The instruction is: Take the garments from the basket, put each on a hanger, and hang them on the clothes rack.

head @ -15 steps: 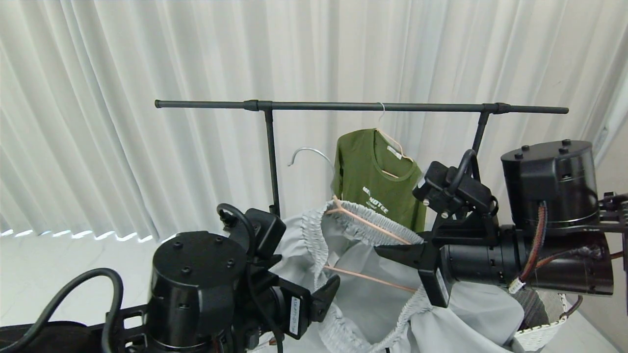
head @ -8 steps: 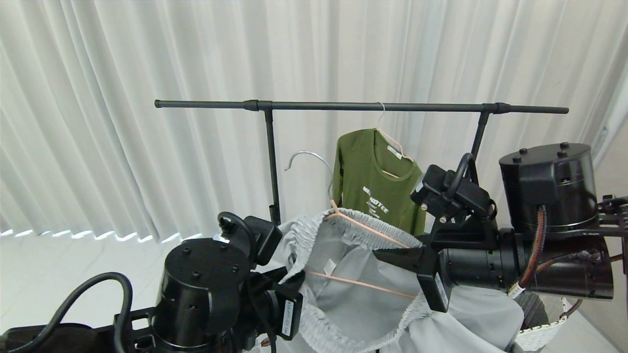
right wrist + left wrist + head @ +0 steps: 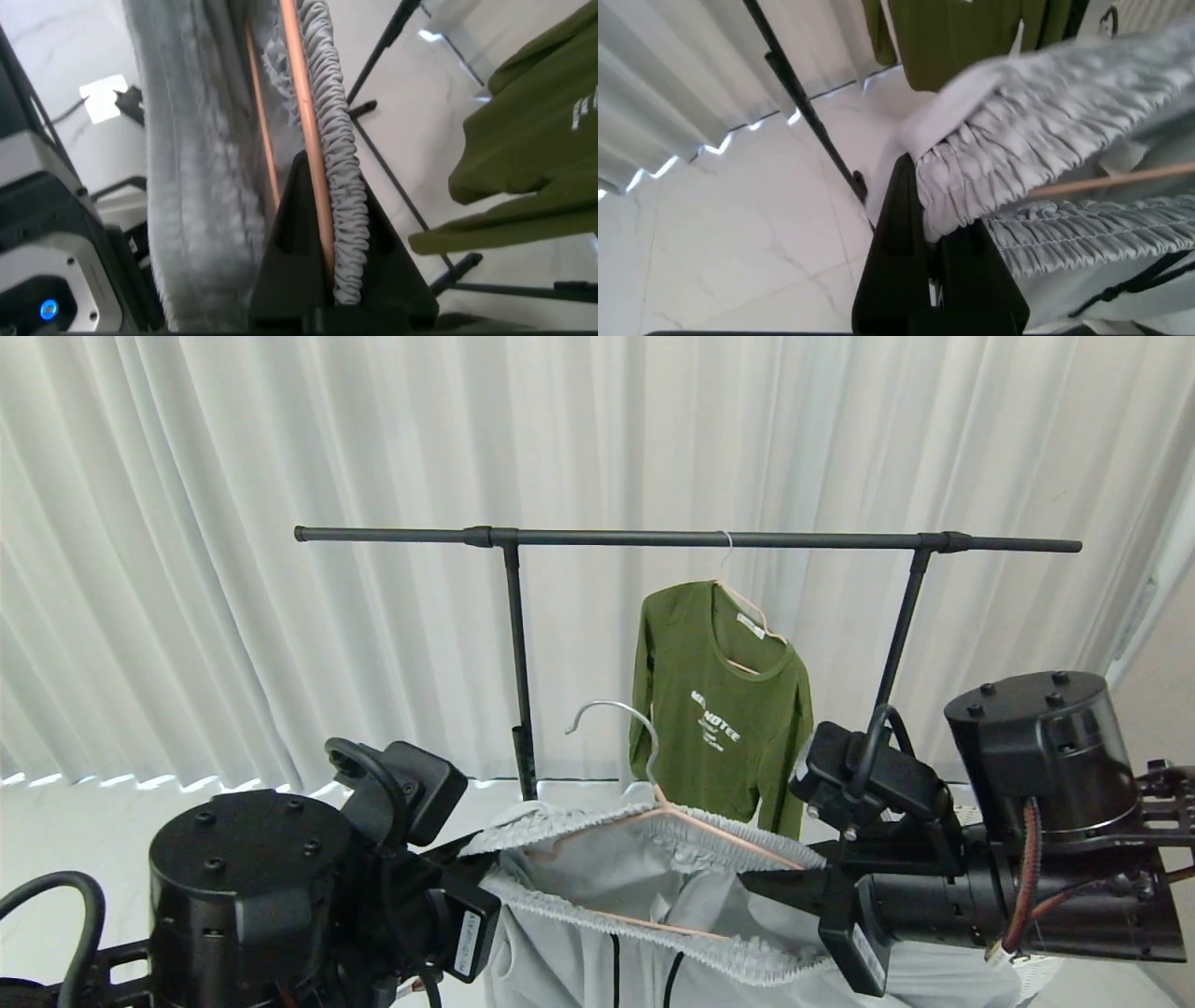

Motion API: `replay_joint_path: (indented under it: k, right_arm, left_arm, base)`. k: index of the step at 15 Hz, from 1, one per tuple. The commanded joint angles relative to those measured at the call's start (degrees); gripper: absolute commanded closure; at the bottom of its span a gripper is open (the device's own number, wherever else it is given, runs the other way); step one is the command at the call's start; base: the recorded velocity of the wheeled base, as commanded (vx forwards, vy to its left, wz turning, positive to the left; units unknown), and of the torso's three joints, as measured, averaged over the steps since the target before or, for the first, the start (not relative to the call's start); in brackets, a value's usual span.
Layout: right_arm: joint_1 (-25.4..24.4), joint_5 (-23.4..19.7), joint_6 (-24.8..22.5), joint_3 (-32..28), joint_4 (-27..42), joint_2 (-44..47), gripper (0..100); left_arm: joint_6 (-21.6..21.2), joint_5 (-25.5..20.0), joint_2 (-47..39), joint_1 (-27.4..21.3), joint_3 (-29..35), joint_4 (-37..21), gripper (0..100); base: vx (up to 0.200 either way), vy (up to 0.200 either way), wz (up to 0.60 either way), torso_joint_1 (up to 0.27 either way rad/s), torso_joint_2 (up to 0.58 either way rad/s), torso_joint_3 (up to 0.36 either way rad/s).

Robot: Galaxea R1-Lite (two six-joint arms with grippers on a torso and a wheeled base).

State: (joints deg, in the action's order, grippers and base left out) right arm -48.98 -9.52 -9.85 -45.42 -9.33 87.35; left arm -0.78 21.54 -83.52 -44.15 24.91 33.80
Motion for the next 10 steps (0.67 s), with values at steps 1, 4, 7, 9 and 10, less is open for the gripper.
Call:
replay_joint_path:
  k: [1,4,7,9,10]
  right_arm:
    - [-0.06,-0.06,-1.05,0.69,2.65,-1.48,100]
    - [-0.24,-0.15,-2.45,1.30,3.96,-2.00,100]
    - [-0.85,-0.15,-2.45,1.65,4.05,-2.79,100]
    - [-0.85,-0.06,-2.37,1.56,3.96,-3.23,100]
    - [-0.76,-0.06,-2.28,1.48,3.88,-3.59,100]
  left_arm:
    - [-1.07,-0.10,0.55,2.14,1.11,0.03,100]
    - [-6.16,-4.84,0.46,4.60,4.10,0.03,100]
    - [-12.05,-10.29,-2.26,5.57,7.00,0.03,100]
    - [-19.79,-16.00,-3.67,7.94,6.74,0.12,100]
    - [-21.28,-18.55,-3.85,8.73,6.56,0.03,100]
  base:
    - [0.000,0.000,0.00,0.000,0.00,0.000]
    - [0.000,0.000,0.00,0.000,0.00,0.000]
    - [0.000,0.000,0.00,0.000,0.00,0.000]
    - [0.000,0.000,0.00,0.000,0.00,0.000]
    - [0.000,0.000,0.00,0.000,0.00,0.000]
